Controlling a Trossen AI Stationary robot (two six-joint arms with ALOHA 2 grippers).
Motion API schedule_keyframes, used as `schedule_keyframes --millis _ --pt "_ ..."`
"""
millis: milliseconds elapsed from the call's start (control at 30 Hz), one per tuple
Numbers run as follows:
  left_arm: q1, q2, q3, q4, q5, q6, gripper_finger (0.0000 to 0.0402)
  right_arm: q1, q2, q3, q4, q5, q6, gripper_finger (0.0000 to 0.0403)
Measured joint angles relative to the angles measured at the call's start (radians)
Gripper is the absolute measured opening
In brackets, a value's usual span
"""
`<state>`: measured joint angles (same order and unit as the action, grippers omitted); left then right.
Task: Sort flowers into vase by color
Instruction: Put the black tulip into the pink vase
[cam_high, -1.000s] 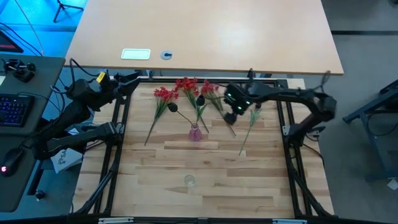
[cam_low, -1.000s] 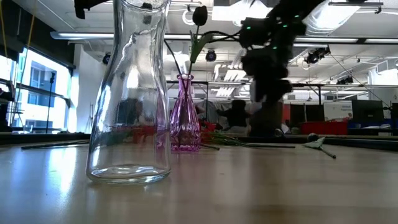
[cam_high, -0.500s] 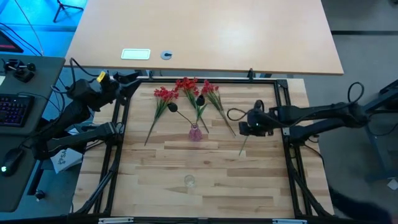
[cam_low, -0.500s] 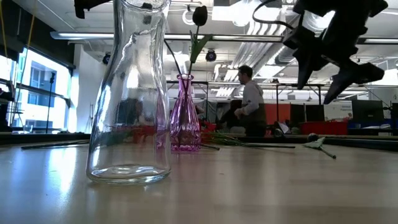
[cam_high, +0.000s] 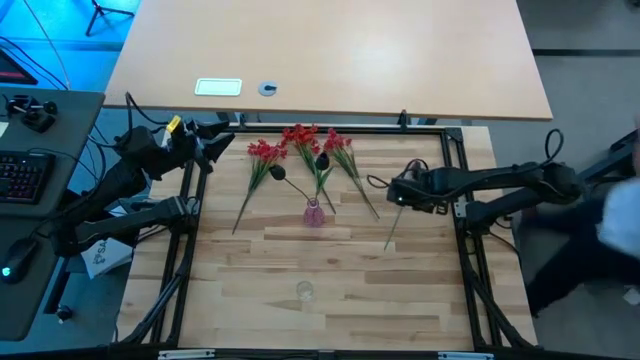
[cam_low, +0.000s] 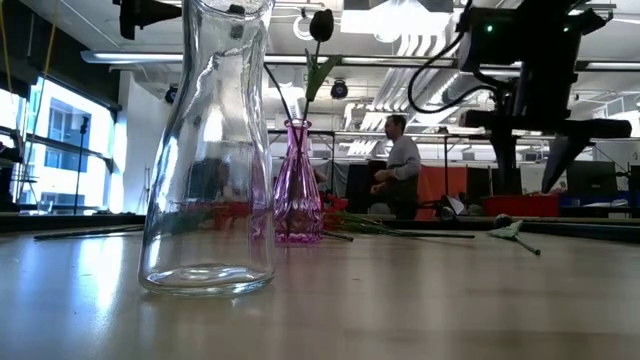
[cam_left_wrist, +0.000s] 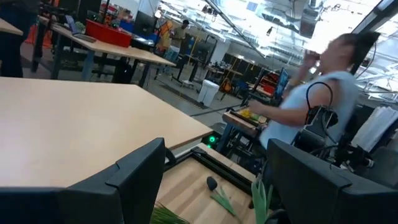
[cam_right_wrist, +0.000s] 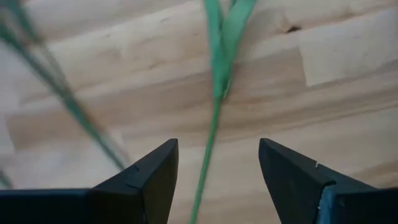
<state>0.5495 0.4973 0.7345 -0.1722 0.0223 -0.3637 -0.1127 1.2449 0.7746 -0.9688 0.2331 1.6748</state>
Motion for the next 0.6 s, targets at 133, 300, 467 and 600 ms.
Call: schedule_keyframes --millis 133,300,467,600 --pt "0.0 0.0 0.0 0.0 0.0 0.0 0.0271 -0.049 0.061 0.0 0.018 0.004 -0.006 0.0212" --pt "0.0 0.0 0.0 -0.016 0.0 -0.001 0.0271 -0.121 0.167 0.0 0.043 -0.059 -0.146 0.0208" --pt "0.0 0.0 0.0 -0.053 0.0 -0.027 0.0271 -0.202 0.218 0.0 0.125 -0.083 -0.244 0.0208" --pt "0.0 0.0 0.0 -0.06 0.0 -0.03 0.0271 -0.26 0.237 -0.017 0.16 -0.115 -0.29 0.0208"
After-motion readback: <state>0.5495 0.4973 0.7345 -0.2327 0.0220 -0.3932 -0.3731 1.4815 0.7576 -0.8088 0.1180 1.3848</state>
